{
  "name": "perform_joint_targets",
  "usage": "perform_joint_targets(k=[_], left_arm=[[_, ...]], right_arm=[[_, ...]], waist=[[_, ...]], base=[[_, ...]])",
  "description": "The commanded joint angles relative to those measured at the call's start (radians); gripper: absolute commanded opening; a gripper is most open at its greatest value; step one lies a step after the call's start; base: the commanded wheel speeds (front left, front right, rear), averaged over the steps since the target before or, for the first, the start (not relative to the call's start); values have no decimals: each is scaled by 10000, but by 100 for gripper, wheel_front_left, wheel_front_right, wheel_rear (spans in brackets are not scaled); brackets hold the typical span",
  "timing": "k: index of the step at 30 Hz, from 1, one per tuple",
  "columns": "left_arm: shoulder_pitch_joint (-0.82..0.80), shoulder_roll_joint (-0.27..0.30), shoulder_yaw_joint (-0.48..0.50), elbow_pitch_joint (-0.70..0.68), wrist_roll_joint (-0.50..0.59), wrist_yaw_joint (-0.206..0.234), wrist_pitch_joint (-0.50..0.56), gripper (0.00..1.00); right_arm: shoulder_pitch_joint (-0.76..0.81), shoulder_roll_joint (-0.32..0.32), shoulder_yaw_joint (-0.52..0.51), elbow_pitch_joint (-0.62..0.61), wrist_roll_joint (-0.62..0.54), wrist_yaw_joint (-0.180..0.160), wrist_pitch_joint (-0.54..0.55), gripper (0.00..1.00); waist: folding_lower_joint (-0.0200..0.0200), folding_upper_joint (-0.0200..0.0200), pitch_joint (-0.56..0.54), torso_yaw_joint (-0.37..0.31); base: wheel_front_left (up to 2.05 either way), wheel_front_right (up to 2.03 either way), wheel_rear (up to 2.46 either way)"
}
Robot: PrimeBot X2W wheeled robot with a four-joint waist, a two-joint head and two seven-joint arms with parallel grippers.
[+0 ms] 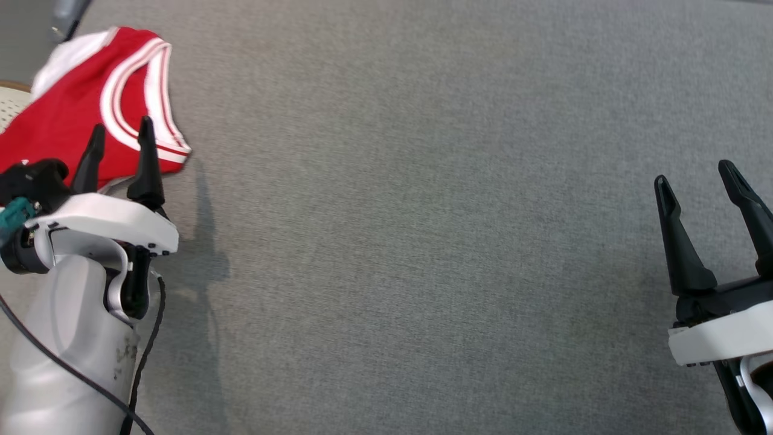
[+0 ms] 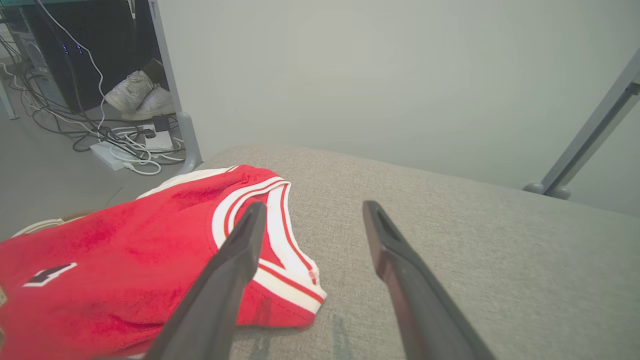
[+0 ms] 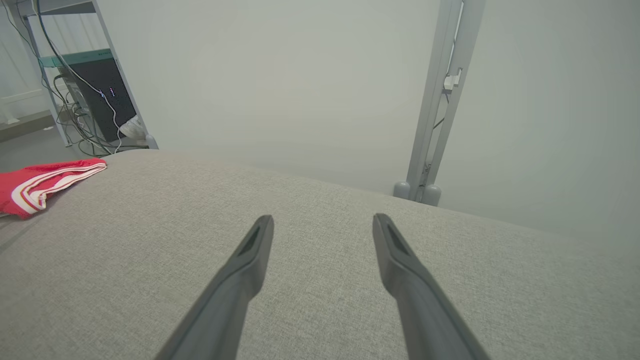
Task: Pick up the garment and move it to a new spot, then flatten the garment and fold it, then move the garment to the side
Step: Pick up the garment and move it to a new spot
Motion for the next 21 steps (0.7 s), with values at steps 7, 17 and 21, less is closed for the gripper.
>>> perform_joint_targets(k=[7,17,21], left_arm=[[-1407,95,46,2863,-336,-238,695,100],[-2077,-106,-235,4976,-390,-508,1230,0],[-2154,-20,-249,5110,-317,-579,339,0]], right_arm=[[-431,20,-33,11,-75,-2,-182,100],[-379,76,-300,136,-91,-2,-293,100],[-339,121,-355,246,-92,-2,-399,100]], waist=[[0,0,985,-667],[0,0,1147,-700],[0,0,867,-696]], base=[[0,0,0],[0,0,0],[0,0,0]])
